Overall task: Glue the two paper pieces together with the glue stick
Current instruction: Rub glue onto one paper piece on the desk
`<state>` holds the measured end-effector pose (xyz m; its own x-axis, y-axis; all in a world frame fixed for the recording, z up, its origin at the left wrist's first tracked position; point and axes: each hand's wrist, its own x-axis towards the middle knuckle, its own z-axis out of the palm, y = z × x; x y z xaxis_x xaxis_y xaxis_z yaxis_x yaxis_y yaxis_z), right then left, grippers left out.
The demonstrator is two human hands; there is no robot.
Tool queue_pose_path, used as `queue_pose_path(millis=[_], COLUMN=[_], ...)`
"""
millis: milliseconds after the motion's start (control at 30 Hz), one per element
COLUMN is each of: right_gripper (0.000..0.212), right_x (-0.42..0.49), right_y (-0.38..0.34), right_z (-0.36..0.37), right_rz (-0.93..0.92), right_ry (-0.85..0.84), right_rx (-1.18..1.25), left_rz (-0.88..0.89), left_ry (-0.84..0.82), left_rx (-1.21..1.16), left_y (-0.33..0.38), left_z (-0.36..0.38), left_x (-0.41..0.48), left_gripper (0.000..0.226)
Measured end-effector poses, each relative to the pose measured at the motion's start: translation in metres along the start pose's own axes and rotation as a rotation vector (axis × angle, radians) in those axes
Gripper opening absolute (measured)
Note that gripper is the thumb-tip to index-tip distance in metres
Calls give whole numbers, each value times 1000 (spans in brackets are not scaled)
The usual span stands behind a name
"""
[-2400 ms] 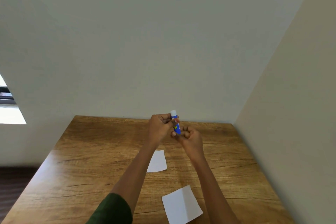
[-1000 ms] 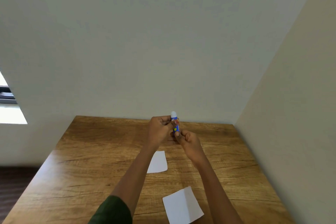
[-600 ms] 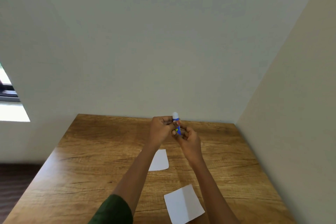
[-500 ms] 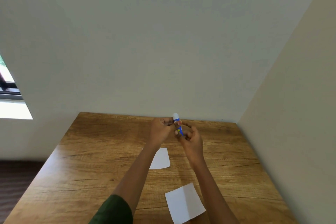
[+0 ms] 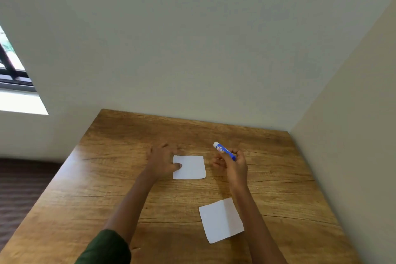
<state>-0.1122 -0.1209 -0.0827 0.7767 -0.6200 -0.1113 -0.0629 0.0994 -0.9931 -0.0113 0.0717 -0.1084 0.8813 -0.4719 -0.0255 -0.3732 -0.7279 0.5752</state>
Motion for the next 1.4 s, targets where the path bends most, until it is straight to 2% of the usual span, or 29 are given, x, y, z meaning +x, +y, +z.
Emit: queue_pose_path(millis=[100, 267, 400, 600, 733, 833, 933, 1033, 1100, 1167, 1267, 1400], right_gripper=[25, 24, 15, 16, 20, 14, 9, 11, 13, 14, 15, 17], right_x=[-5, -10, -10, -8, -9, -14, -19, -21, -21, -20, -19, -17], right_y=[6, 10, 7, 5, 8, 11, 15, 18, 20, 22, 23, 23], right_z=[9, 19, 23, 27, 33, 42, 52, 58, 59, 59, 60, 63], right_rz=[-2, -45, -40, -36, -24, -27, -28, -28, -38, -43, -60, -100], right_ry=[-27, -19, -25, -7, -42, -49, -38, -13, 1, 0, -10, -10], right_rx=[-34, -27, -3, -23, -5, -10, -41, -106, -181, -225, -281, -340], left_rz=[2, -57, -103, -171, -200, -191, -176, -163, -148, -140, -132, -77], left_ry=[34, 196, 252, 267, 206, 189, 213, 315, 378, 393, 289, 194], left_rx=[49, 133, 168, 376, 465, 472, 403, 225, 112, 49, 46, 177], left_y=[1, 7, 11, 31, 43, 48, 45, 28, 13, 0, -10, -15], left_z=[6, 23, 28, 39, 45, 52, 47, 33, 23, 13, 6, 15], left_x=[-6, -24, -29, -43, -45, -50, -50, -44, -37, -28, -17, -16], left_gripper=[44, 46, 52, 62, 72, 76, 64, 39, 33, 37, 52, 77])
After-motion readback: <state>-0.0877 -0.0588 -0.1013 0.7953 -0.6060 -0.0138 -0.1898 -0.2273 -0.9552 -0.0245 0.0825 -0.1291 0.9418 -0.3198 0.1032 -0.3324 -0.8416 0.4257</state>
